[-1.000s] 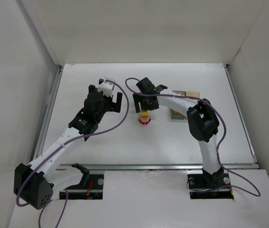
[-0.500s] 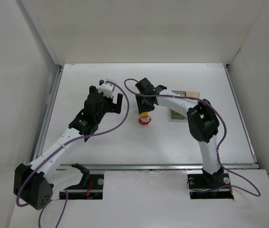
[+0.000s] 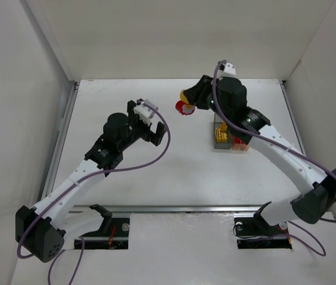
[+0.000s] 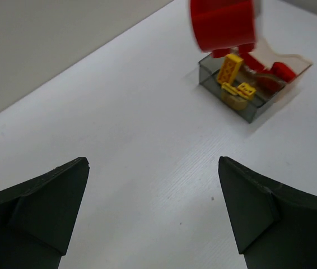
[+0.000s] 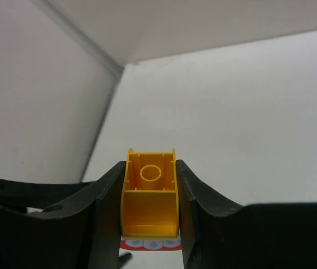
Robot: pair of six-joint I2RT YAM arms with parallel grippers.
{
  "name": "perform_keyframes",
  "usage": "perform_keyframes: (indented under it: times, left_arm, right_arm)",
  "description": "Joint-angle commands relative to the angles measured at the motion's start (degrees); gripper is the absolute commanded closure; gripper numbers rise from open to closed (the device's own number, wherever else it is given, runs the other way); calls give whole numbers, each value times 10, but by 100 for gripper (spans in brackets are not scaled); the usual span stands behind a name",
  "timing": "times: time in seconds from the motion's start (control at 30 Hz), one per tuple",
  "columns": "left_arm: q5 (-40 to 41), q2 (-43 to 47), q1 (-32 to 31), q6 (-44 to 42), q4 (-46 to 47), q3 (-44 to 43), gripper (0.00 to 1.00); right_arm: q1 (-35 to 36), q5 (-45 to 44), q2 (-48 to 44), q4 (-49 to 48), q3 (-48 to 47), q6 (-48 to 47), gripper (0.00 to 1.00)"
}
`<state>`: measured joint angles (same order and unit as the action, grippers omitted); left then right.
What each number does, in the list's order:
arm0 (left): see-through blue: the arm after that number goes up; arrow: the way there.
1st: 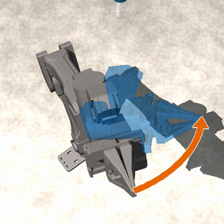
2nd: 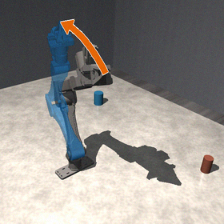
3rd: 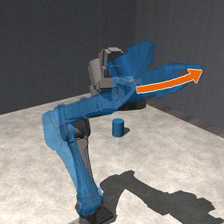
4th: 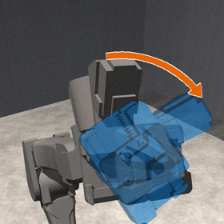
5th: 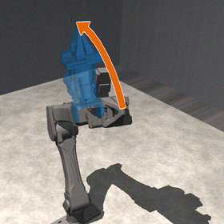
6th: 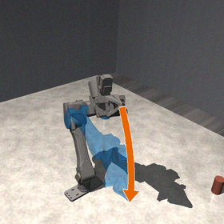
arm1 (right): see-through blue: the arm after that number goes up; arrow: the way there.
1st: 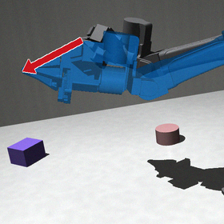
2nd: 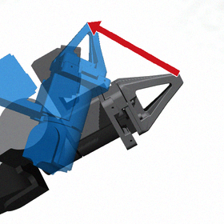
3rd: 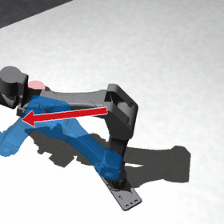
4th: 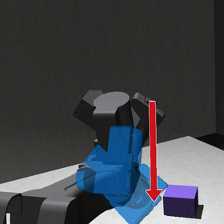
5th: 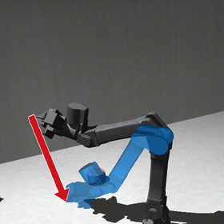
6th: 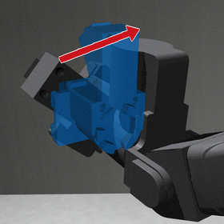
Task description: Sort the legos into containers by color
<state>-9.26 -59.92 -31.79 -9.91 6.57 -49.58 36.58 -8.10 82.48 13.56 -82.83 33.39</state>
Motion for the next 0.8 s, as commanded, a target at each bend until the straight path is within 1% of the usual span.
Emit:
perform_keyframes:
  times: [0.0, 0.03, 0.1, 0.23, 0.33, 0.47, 0.67, 0.7, 0.77]
  left_arm:
    - [-109, 24, -15, -34, 75, -42, 0]
    - [-132, 24, -15, -34, 82, -42, 0]
    - [-146, 18, -20, -34, 105, -54, 0]
    - [-152, -6, -20, 5, 110, -85, 0]
    - [-169, -12, -26, 21, 116, -85, 0]
    - [-169, -27, -26, 43, 111, -97, 0]
    - [-169, -38, -26, 53, 105, -90, 11]
    - [-169, -44, -26, 61, 105, -96, 19]
    - [-163, -44, -26, 68, 111, -103, 26]
  right_arm:
    - [33, -76, 1, -63, 0, 53, 100]
    - [33, -76, 1, -63, -1, 53, 100]
    - [49, -93, 1, -63, -1, 58, 100]
    - [69, -129, -6, -63, 6, 58, 100]
    - [69, -135, -17, -63, 12, 58, 100]
    - [75, -135, -23, -63, 17, 58, 100]
    - [80, -141, -40, -63, 23, 53, 100]
    - [80, -141, -40, -63, 18, 53, 100]
    - [86, -141, -45, -63, 18, 53, 100]
